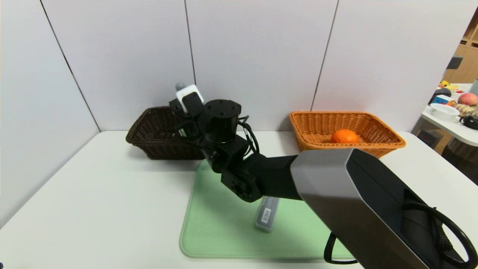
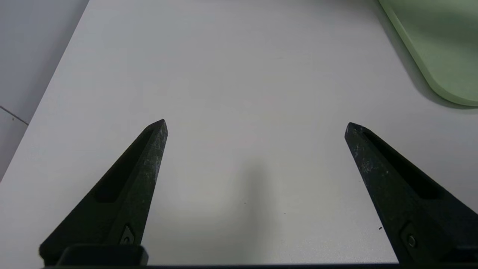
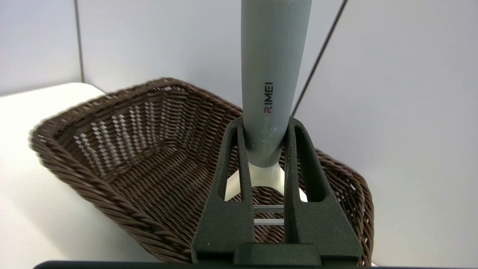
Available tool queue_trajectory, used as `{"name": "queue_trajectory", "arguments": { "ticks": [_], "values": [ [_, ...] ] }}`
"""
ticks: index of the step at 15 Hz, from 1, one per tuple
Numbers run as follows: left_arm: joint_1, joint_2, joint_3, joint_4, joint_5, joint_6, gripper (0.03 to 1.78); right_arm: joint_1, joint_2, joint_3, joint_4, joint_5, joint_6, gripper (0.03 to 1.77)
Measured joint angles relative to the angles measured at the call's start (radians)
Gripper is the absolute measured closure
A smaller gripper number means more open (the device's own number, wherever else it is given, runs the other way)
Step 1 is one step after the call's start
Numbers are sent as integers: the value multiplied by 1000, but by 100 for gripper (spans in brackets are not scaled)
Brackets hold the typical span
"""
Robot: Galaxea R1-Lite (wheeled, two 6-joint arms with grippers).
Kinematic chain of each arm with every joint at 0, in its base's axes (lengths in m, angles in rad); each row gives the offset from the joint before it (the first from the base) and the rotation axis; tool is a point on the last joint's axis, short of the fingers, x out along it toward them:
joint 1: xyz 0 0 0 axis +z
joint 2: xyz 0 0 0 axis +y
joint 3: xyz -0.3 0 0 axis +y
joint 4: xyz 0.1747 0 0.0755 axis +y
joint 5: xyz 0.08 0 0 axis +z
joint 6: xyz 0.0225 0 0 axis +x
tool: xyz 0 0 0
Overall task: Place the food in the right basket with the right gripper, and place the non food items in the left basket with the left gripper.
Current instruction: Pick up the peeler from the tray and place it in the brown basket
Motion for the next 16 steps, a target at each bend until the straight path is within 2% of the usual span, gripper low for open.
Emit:
{"name": "queue_trajectory", "arguments": {
  "ticks": [14,16],
  "values": [
    [-1,1,25,0,0,0,12,-40,74,0,-14,1,-3,155],
    [-1,1,25,0,0,0,12,-40,75,0,-15,-2,-11,124]
  ]
}}
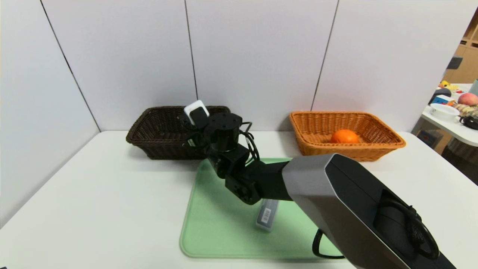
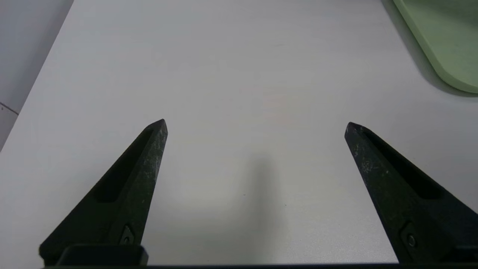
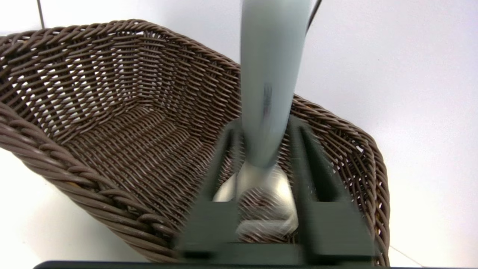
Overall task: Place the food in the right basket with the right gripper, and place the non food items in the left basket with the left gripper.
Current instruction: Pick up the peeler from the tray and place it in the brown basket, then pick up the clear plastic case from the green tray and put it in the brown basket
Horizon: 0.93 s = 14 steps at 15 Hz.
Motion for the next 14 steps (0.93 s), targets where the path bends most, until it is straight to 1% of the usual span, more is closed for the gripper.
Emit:
{"name": "queue_trajectory", "arguments": {
  "ticks": [2,3,6,9,14],
  "values": [
    [0,0,0,0,0,0,12,0,1,0,-1,-1,-2,97],
    [0,-1,0,0,0,0,12,0,1,0,-2,-1,-2,87],
    [1,-1,-1,0,0,0,12,-1,-2,0,-3,-2,-6,62],
    [1,-2,-1,0,0,0,12,-16,-17,0,-6,-1,-34,45],
    [1,-3,0,0,-1,0,12,-35,-68,2,-10,4,-53,28]
  ]
}}
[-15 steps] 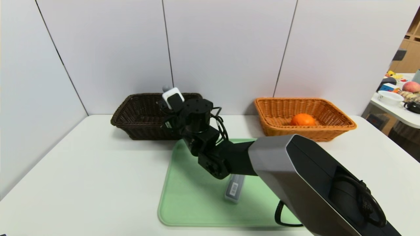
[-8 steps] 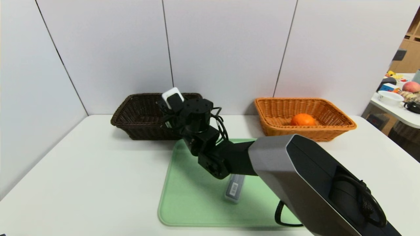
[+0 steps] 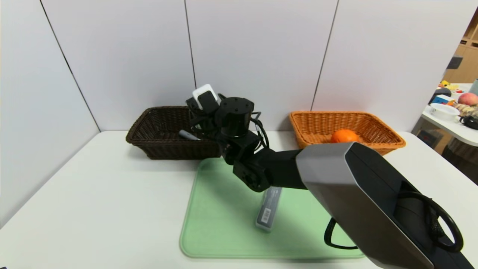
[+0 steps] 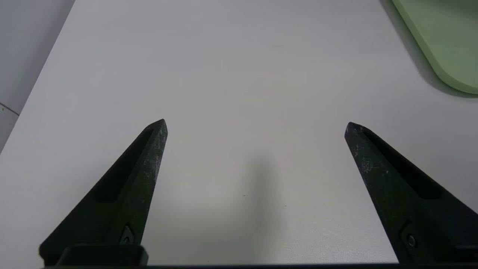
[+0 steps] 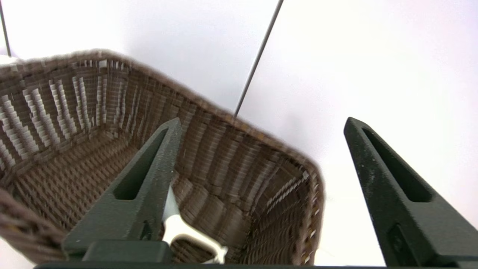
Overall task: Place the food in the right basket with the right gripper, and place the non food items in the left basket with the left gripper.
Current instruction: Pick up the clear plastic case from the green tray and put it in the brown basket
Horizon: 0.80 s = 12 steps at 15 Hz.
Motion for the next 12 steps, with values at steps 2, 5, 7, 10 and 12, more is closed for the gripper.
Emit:
{"name": "queue_trajectory", "arguments": {
  "ticks": [2,5,7,10,12],
  "values": [
    [-1,0,-1,-1,0,0,12,-6,-29,7,1,0,0,24],
    [-1,0,0,-1,-6,0,12,-27,-77,29,4,2,-8,19],
    [-1,0,0,-1,-10,0,12,-48,-122,77,5,8,-16,17],
    [-1,0,0,-1,-13,0,12,-77,-198,218,-2,11,-19,14],
    [-3,0,-3,-5,-12,-1,12,-99,-258,347,-21,11,-18,13]
  ]
}}
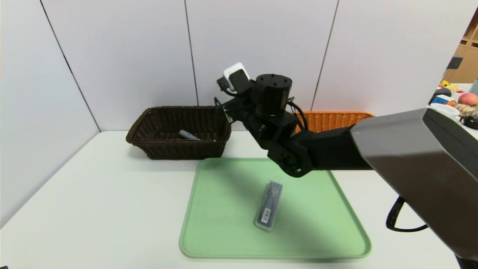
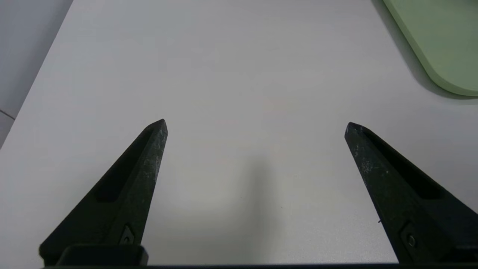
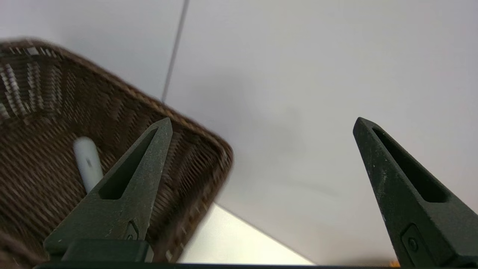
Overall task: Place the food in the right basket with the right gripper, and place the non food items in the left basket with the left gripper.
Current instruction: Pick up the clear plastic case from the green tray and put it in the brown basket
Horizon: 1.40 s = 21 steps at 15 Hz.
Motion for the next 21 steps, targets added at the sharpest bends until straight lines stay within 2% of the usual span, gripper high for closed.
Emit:
{"name": "queue_trajectory", "arguments": {
  "ticks": [6,11,21],
  "values": [
    [-14,3,-12,-8,-13,0,12,-141,-181,344,-112,5,-10,11],
    [-26,5,-27,-8,-14,0,12,-262,-362,604,-137,32,-16,11],
    [-60,4,-49,-9,-16,0,12,-484,-728,1089,-237,23,-4,11]
  ]
}}
